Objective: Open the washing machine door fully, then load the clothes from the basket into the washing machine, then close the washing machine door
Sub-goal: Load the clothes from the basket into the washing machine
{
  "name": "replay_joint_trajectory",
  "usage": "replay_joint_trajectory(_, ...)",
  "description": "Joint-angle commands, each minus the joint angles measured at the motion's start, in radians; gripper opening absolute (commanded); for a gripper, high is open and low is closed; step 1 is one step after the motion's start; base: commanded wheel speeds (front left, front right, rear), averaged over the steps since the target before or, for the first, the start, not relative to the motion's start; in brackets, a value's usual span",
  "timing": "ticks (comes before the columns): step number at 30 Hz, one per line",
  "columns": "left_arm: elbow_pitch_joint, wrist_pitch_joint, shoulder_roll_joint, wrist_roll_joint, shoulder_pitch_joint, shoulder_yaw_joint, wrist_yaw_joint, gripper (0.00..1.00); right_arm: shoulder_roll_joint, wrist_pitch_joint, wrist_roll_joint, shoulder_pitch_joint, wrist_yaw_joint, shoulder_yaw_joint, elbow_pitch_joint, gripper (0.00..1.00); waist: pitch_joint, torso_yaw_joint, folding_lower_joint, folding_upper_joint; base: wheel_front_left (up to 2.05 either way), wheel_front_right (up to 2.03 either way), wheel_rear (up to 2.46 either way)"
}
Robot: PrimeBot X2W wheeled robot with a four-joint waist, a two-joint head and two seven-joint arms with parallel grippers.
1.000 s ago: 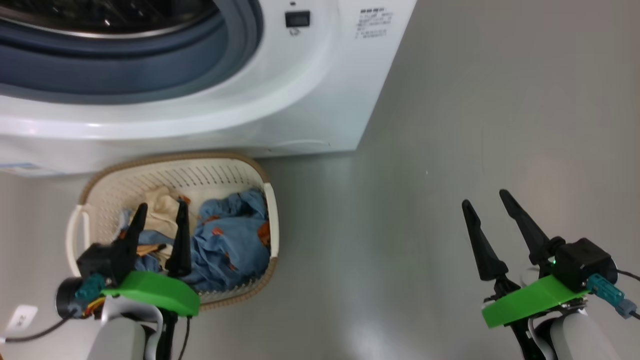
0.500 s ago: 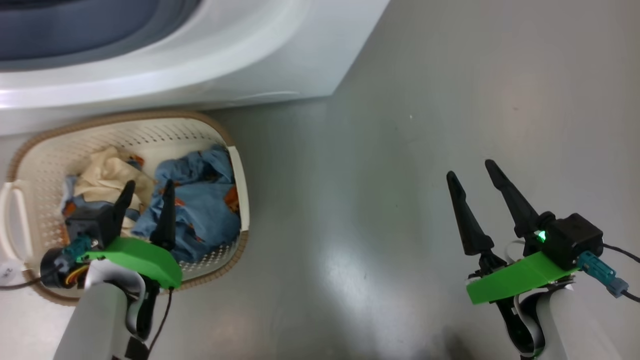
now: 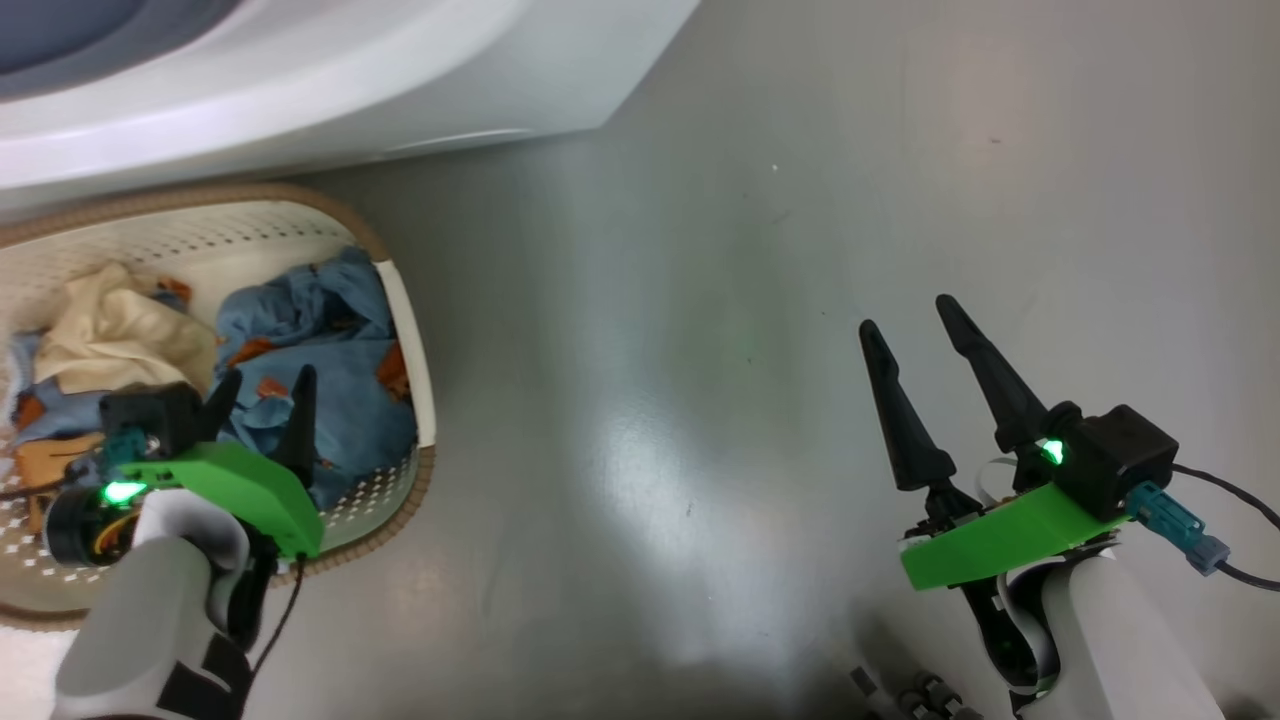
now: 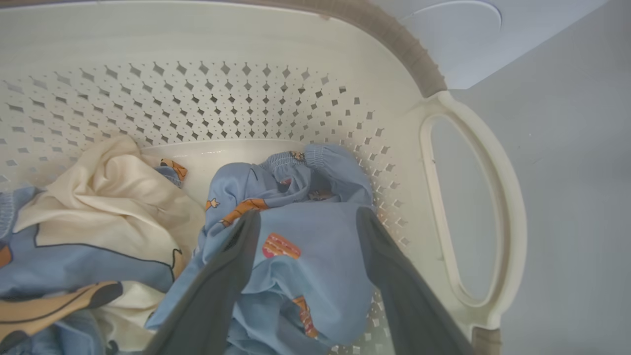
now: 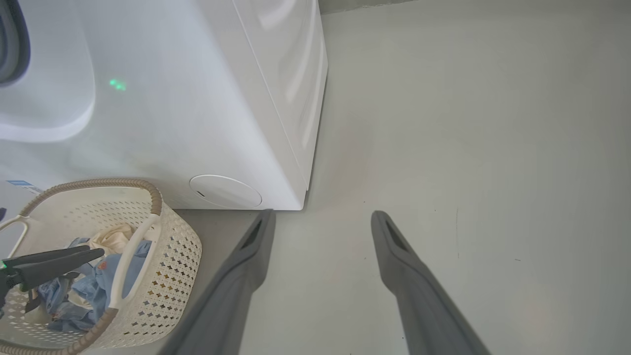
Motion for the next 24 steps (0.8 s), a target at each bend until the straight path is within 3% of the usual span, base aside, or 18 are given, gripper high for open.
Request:
replay_joint_trajectory(1,0.003,0.006,0.04,-0.009,0.005,0.016,-0.002,1.0,0.008,-0.012,0.005,0.015,0.006,0.023,-0.015,1.0,0.016,-0.016,0.0,0.0,0.0,0.0,0.0)
replay_joint_trajectory(6,0.082,0.062,0.082,-0.033,-0.046,-0.019,-0.002,1.0,0.02,-0.012,0.012,0.008,0.006,0.033,-0.006,1.0,0.037,-0.038,0.0,0.0,0.0,0.0,0.0)
replay_joint_trajectory(16,0.142,0.167,0.109,-0.108,-0.109,-0.075,-0.002,1.0,0.033,-0.012,0.024,0.005,0.006,0.054,0.001,1.0,0.064,-0.074,0.0,0.0,0.0,0.0,0.0)
replay_joint_trajectory(24,0.212,0.241,0.144,-0.102,-0.164,-0.114,0.005,1.0,0.039,-0.012,0.034,0.001,0.006,0.068,0.006,1.0,0.08,-0.099,0.0,0.0,0.0,0.0,0.0)
